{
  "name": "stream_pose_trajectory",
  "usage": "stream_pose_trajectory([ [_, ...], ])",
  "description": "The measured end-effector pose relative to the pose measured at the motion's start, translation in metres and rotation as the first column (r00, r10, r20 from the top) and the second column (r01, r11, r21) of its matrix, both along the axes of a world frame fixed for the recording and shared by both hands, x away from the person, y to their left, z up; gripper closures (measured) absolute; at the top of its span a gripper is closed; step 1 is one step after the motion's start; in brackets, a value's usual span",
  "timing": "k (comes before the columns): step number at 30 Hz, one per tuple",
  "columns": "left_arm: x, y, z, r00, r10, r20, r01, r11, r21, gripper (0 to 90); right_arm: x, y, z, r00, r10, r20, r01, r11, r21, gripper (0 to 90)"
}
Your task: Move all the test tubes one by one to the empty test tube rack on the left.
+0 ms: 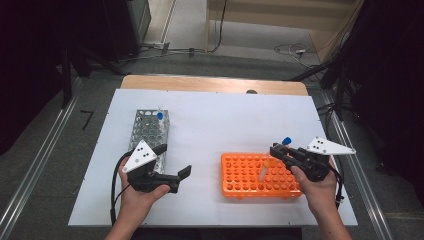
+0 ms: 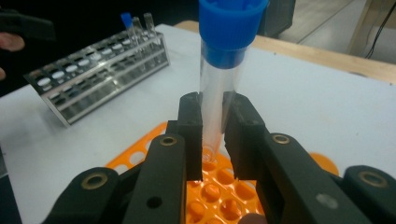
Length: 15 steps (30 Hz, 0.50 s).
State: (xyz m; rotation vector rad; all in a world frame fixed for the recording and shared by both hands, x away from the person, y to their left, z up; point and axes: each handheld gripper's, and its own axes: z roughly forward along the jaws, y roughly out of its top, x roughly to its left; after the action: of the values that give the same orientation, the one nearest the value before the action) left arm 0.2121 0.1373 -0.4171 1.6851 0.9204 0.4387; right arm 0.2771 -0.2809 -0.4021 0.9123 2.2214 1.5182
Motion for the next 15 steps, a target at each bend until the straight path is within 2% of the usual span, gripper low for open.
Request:
stream_pose_trajectory([
  [4, 0.000, -0.004, 0.001, 0.9999, -0.015, 0.003, 0.015, 0.9999, -0.001, 0.1, -0.007, 0.005, 0.009, 0.9995, 0.023, 0.023, -0.024, 1.000, 0.019, 74.8],
  [8, -0.001, -0.009, 0.001, 0.9994, -0.034, 0.006, 0.034, 0.9994, -0.006, 0.8, -0.014, 0.017, 0.010, 0.9970, 0.073, 0.024, -0.073, 0.997, 0.021, 74.8],
  [13, -0.002, -0.017, 0.003, 0.9972, -0.074, 0.006, 0.074, 0.9972, -0.006, 2.5, -0.021, 0.033, 0.001, 0.9912, 0.132, -0.015, -0.131, 0.991, 0.040, 74.8],
  [15, -0.003, -0.020, 0.004, 0.9957, -0.092, 0.010, 0.092, 0.9957, -0.011, 4.0, -0.024, 0.040, -0.004, 0.9881, 0.151, -0.029, -0.150, 0.988, 0.032, 74.8],
])
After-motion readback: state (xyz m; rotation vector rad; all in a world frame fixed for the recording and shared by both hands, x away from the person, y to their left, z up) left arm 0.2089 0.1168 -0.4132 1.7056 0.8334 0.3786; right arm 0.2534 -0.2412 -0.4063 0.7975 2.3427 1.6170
